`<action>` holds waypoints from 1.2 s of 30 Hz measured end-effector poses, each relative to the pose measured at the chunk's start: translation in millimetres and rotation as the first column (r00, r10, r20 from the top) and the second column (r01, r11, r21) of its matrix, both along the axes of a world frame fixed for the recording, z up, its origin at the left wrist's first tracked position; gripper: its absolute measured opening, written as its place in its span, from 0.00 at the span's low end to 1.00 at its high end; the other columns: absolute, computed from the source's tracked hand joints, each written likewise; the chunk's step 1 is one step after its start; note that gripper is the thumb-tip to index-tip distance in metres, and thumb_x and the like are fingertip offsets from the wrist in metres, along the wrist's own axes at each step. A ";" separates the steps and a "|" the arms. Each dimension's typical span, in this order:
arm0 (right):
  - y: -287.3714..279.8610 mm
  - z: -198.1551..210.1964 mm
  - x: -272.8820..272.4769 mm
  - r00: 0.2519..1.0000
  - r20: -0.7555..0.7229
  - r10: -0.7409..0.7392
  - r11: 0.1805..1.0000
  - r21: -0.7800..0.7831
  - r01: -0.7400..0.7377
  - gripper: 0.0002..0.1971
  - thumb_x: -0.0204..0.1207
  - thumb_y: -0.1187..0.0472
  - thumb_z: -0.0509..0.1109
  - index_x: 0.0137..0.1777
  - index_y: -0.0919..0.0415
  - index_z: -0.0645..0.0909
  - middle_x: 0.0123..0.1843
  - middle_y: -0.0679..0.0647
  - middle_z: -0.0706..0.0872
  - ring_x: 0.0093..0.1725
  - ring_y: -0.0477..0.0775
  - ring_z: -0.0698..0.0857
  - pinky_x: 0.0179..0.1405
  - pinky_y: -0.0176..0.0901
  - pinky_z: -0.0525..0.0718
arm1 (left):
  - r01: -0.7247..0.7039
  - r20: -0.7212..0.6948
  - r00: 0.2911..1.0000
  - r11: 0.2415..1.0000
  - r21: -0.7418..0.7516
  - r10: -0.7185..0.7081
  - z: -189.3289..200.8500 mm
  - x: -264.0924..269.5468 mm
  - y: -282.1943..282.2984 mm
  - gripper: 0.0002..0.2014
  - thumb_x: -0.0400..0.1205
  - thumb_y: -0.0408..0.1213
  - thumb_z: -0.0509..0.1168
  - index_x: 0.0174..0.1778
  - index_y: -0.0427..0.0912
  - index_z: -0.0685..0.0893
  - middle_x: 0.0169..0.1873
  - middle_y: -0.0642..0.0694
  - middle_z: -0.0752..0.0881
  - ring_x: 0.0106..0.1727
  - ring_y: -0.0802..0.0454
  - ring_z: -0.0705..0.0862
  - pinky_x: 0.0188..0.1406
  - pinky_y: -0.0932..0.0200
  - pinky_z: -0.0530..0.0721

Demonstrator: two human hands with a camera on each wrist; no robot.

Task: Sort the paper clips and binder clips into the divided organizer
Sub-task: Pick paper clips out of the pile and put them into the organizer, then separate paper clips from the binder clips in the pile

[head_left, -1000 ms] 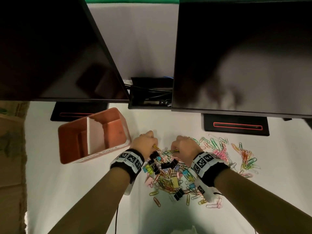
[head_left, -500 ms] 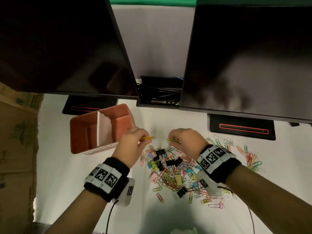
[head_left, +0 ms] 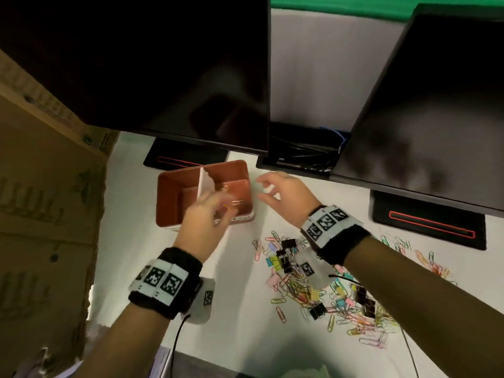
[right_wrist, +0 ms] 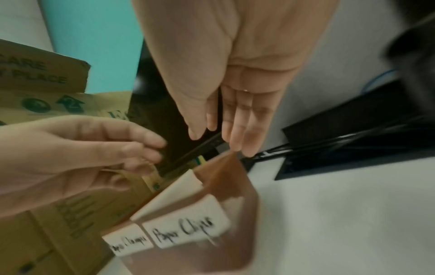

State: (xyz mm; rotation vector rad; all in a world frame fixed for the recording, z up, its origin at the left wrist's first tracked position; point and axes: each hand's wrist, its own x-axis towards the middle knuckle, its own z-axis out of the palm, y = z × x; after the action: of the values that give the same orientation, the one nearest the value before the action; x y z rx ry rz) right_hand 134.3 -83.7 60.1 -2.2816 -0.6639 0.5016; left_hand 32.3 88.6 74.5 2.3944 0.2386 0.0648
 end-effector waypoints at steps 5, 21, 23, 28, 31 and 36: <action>-67.7 -46.0 -7.3 0.990 -0.117 0.084 0.925 -0.361 -0.121 0.18 0.80 0.61 0.63 0.69 0.52 0.75 0.68 0.52 0.77 0.65 0.54 0.78 0.70 0.47 0.74 | 0.210 -0.235 0.947 0.975 -0.071 -0.221 -44.8 -17.3 -34.7 0.13 0.80 0.37 0.66 0.61 0.48 0.81 0.60 0.49 0.80 0.53 0.58 0.81 0.57 0.63 0.79; -94.1 -73.6 -23.4 0.947 -0.169 0.274 0.864 -0.391 -0.319 0.13 0.78 0.65 0.65 0.61 0.58 0.82 0.64 0.53 0.78 0.65 0.54 0.76 0.66 0.44 0.74 | 0.475 -0.281 0.861 0.868 0.143 -0.424 -113.8 13.2 -63.2 0.15 0.75 0.22 0.63 0.52 0.43 0.86 0.49 0.45 0.84 0.51 0.45 0.81 0.54 0.49 0.81; -95.7 -74.0 -23.3 0.954 -0.190 0.231 0.866 -0.408 -0.291 0.11 0.80 0.64 0.64 0.60 0.58 0.82 0.62 0.54 0.81 0.63 0.55 0.78 0.64 0.45 0.77 | 0.473 -0.289 0.860 0.869 0.141 -0.421 -114.1 14.8 -65.6 0.13 0.76 0.22 0.63 0.50 0.43 0.86 0.48 0.45 0.84 0.50 0.45 0.81 0.53 0.50 0.81; -98.8 -73.5 -24.6 0.967 -0.235 0.101 0.885 -0.423 -0.195 0.10 0.79 0.65 0.63 0.57 0.58 0.82 0.57 0.55 0.84 0.56 0.55 0.82 0.57 0.43 0.80 | 0.416 -0.357 0.863 0.904 0.104 -0.356 -115.8 17.5 -69.2 0.12 0.78 0.25 0.61 0.54 0.41 0.82 0.51 0.44 0.83 0.52 0.45 0.81 0.55 0.51 0.81; -99.4 -72.4 -26.0 0.966 -0.246 0.083 0.877 -0.443 -0.188 0.09 0.79 0.64 0.63 0.56 0.60 0.82 0.58 0.56 0.83 0.56 0.55 0.82 0.58 0.43 0.80 | 0.388 -0.425 0.844 0.919 0.063 -0.327 -110.5 22.0 -71.0 0.09 0.80 0.28 0.60 0.53 0.40 0.82 0.51 0.43 0.81 0.52 0.46 0.80 0.55 0.55 0.79; -101.6 -71.0 -30.7 0.969 -0.233 0.081 0.873 -0.453 -0.182 0.10 0.79 0.66 0.61 0.55 0.61 0.83 0.59 0.56 0.82 0.58 0.56 0.82 0.58 0.42 0.79 | 0.386 -0.504 0.808 0.921 0.060 -0.306 -103.2 27.1 -70.6 0.07 0.81 0.32 0.62 0.50 0.39 0.84 0.51 0.43 0.78 0.49 0.47 0.80 0.55 0.57 0.79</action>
State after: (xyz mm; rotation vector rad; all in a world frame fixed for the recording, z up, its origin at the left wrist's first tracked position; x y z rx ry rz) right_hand 103.5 -185.3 -10.9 -2.5897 -0.6468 1.0531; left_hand 59.5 18.0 -28.6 2.5390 0.0170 -0.7284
